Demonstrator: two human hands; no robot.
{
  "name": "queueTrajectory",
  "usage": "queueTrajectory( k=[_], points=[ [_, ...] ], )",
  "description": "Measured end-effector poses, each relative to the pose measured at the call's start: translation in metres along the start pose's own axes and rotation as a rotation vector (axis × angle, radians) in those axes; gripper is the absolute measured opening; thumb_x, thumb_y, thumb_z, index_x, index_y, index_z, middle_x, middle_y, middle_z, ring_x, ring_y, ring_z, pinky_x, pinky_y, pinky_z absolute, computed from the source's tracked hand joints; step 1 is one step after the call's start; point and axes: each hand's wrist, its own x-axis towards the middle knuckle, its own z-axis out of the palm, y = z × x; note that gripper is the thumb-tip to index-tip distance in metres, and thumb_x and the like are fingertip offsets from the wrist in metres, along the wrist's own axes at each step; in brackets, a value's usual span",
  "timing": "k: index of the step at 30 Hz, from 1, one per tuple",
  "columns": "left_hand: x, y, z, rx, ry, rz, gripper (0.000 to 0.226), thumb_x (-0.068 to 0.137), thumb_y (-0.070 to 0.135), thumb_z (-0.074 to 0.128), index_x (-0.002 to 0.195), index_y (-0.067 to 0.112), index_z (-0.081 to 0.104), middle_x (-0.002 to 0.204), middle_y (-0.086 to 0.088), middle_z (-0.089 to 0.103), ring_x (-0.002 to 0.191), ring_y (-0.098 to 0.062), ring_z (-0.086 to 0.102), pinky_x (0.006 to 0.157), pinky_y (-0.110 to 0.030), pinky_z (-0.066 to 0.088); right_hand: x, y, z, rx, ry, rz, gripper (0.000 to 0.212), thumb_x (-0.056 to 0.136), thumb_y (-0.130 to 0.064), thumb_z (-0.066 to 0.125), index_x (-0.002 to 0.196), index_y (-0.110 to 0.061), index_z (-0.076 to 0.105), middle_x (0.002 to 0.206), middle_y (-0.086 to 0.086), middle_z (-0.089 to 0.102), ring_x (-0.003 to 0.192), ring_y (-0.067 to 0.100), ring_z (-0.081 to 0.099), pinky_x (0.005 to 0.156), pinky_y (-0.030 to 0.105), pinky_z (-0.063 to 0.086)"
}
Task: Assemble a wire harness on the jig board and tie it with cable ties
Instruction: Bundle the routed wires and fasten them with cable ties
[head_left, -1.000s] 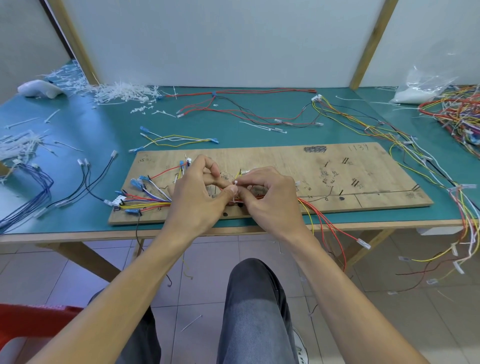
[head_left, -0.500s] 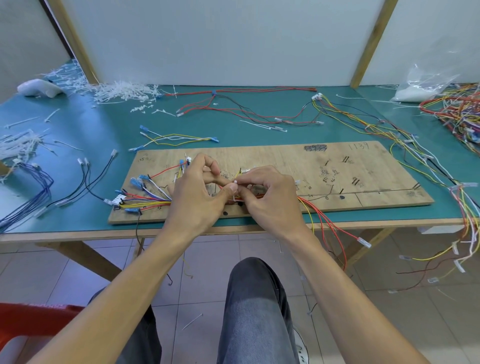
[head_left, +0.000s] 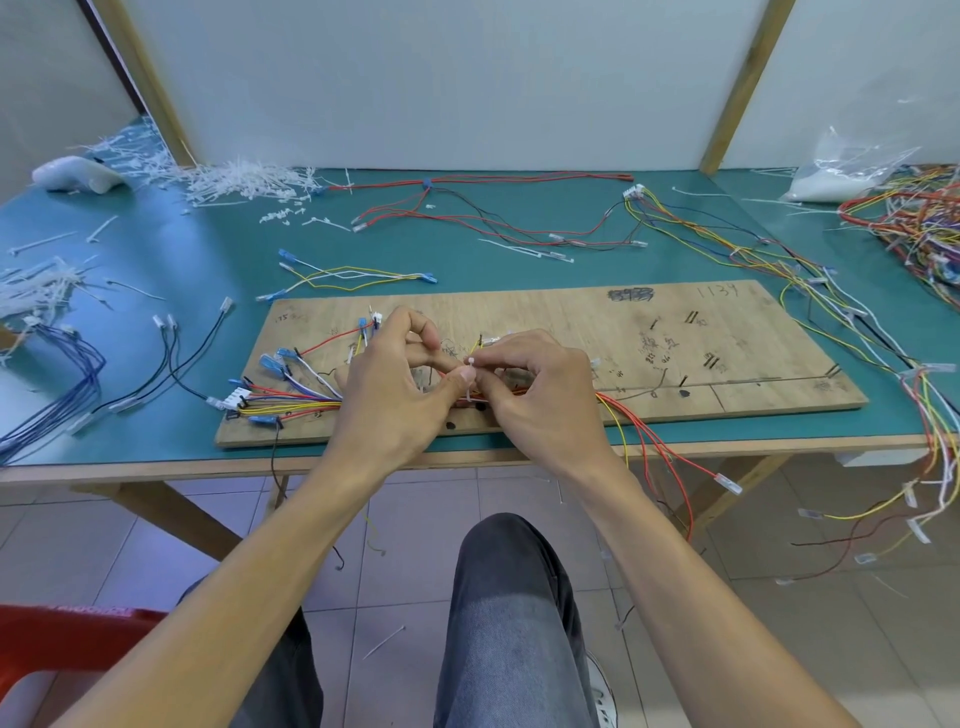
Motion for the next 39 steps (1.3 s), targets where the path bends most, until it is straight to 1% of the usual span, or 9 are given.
queueTrajectory(
  k=[10, 14, 15, 20, 25, 31, 34, 37, 39],
  points=[
    [0.001, -0.002, 0.002, -0.001, 0.036, -0.015, 0.03, 0.085, 0.03, 0.084, 0.095, 0.028, 0.055, 0.082, 0.027, 0.073, 0.091, -0.005, 0.07, 0.1, -0.055, 0.046, -0.001, -0.001, 0.0, -0.028, -0.023, -0.078, 0.012, 0.084, -0.004, 0.082, 0.091, -0.013, 0.086, 0.088, -0.002, 0.079, 0.097, 0.02, 0.068, 0.086, 0.043, 0.055],
    [0.006, -0.001, -0.002, 0.038, -0.013, -0.008, 0.012, 0.088, 0.026, 0.083, 0.095, 0.028, 0.073, 0.076, 0.019, 0.075, 0.085, 0.007, 0.069, 0.086, -0.025, 0.051, -0.004, -0.004, 0.0, -0.062, -0.045, -0.124, 0.011, 0.085, -0.014, 0.081, 0.094, -0.017, 0.085, 0.086, -0.004, 0.078, 0.099, 0.02, 0.065, 0.085, 0.042, 0.054],
    [0.009, 0.0, -0.004, 0.054, -0.045, -0.013, 0.009, 0.088, 0.024, 0.082, 0.094, 0.028, 0.076, 0.076, 0.017, 0.076, 0.084, 0.006, 0.069, 0.084, -0.022, 0.052, -0.004, -0.004, 0.0, -0.074, -0.05, -0.133, 0.012, 0.084, -0.016, 0.081, 0.095, -0.018, 0.085, 0.086, -0.004, 0.077, 0.099, 0.02, 0.064, 0.085, 0.042, 0.054],
    [0.02, 0.008, -0.014, 0.087, -0.21, -0.076, 0.005, 0.091, 0.027, 0.079, 0.087, 0.03, 0.076, 0.072, 0.012, 0.076, 0.081, -0.011, 0.071, 0.077, -0.031, 0.052, -0.003, -0.002, 0.0, -0.081, -0.052, -0.122, 0.013, 0.083, -0.02, 0.084, 0.097, -0.02, 0.085, 0.086, -0.005, 0.075, 0.101, 0.019, 0.062, 0.085, 0.041, 0.053],
    [0.026, 0.013, -0.02, 0.027, -0.304, -0.075, 0.008, 0.092, 0.025, 0.078, 0.087, 0.026, 0.073, 0.07, 0.0, 0.074, 0.06, -0.007, 0.055, 0.071, -0.032, 0.048, -0.002, -0.002, -0.002, -0.027, -0.059, -0.069, 0.016, 0.082, -0.02, 0.085, 0.098, -0.023, 0.087, 0.087, -0.004, 0.076, 0.107, 0.015, 0.064, 0.09, 0.04, 0.053],
    [0.033, 0.015, -0.021, 0.028, -0.359, -0.105, 0.009, 0.094, 0.023, 0.077, 0.086, 0.022, 0.073, 0.068, 0.003, 0.075, 0.058, -0.006, 0.052, 0.074, -0.033, 0.047, -0.002, -0.004, -0.001, -0.006, -0.048, -0.052, 0.008, 0.085, -0.021, 0.086, 0.092, -0.021, 0.087, 0.083, -0.004, 0.077, 0.105, 0.013, 0.066, 0.088, 0.038, 0.054],
    [0.039, 0.016, -0.019, 0.071, -0.339, -0.099, 0.011, 0.092, 0.02, 0.079, 0.083, 0.021, 0.074, 0.075, 0.003, 0.077, 0.069, -0.012, 0.062, 0.086, -0.04, 0.055, -0.002, -0.004, 0.0, -0.02, -0.034, -0.051, 0.008, 0.09, -0.026, 0.083, 0.087, -0.019, 0.087, 0.079, -0.006, 0.077, 0.102, 0.013, 0.067, 0.087, 0.039, 0.054],
    [0.04, 0.018, -0.016, 0.115, -0.291, -0.05, 0.013, 0.09, 0.016, 0.079, 0.079, 0.021, 0.073, 0.08, 0.007, 0.074, 0.08, -0.013, 0.066, 0.096, -0.046, 0.053, 0.0, -0.004, 0.0, -0.036, -0.023, -0.034, 0.014, 0.093, -0.026, 0.081, 0.082, -0.018, 0.086, 0.078, -0.009, 0.075, 0.101, 0.014, 0.068, 0.086, 0.041, 0.055],
    [0.04, 0.019, -0.014, 0.144, -0.281, -0.023, 0.015, 0.089, 0.017, 0.079, 0.078, 0.022, 0.071, 0.081, 0.008, 0.073, 0.088, -0.014, 0.067, 0.1, -0.05, 0.049, 0.001, -0.005, -0.001, -0.006, -0.031, 0.004, 0.009, 0.09, -0.025, 0.082, 0.085, -0.018, 0.085, 0.082, -0.025, 0.067, 0.101, 0.012, 0.068, 0.088, 0.041, 0.056]
  ],
)
